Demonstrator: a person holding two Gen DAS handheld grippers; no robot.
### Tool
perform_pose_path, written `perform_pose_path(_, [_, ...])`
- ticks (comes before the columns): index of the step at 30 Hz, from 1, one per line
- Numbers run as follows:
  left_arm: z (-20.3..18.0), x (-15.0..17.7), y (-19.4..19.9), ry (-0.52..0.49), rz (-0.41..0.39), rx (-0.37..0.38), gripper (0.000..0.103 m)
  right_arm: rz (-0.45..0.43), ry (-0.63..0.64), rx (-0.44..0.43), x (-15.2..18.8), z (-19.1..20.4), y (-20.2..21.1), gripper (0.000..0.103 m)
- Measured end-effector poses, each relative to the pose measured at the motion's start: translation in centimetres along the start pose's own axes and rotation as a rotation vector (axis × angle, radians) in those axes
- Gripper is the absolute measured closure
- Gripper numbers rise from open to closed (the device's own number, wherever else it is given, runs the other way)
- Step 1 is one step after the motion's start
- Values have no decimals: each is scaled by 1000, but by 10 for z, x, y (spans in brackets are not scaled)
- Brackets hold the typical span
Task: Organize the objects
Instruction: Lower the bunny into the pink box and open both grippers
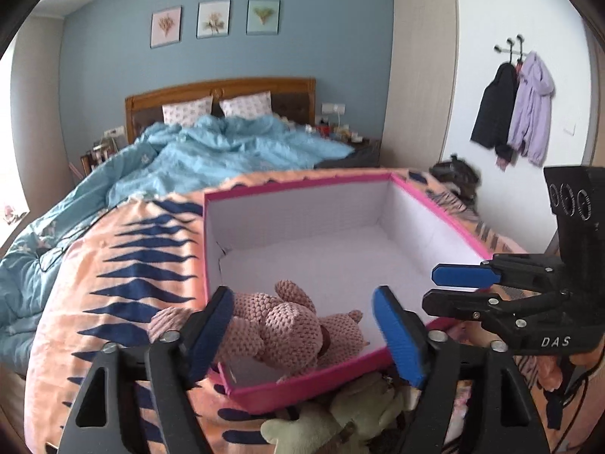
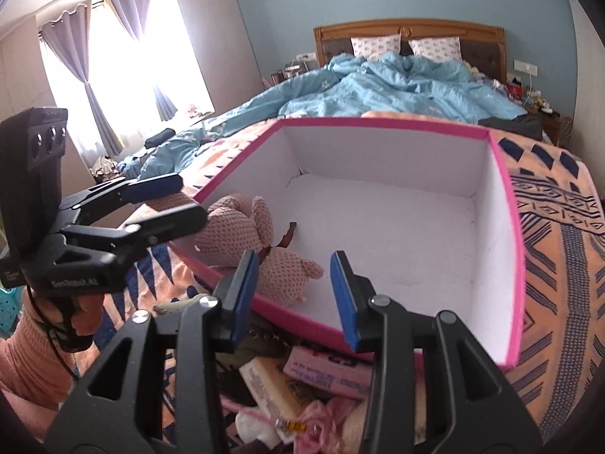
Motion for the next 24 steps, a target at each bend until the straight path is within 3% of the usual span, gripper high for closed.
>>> perform_pose_path(4, [6, 2, 32, 32, -74, 41, 17, -33, 45, -15, 7, 18, 19, 52])
perform_pose_path(10, [9, 18, 58, 54, -103, 91, 17, -27, 87, -68, 27, 45, 31, 51])
perform_pose_path(24, [1, 82, 32, 90, 51, 120, 17, 122, 100, -63, 71, 58, -16, 51])
Point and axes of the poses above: each gripper's, at about its wrist camera, not at the fingertips, and y roughly against the way its jaws point, z to its left, x to its underside, the point moved 10 cm from there along -y, roughly the way its jaws point, and after that the axes turned 11 degrees about -x, right-handed, at the moved point
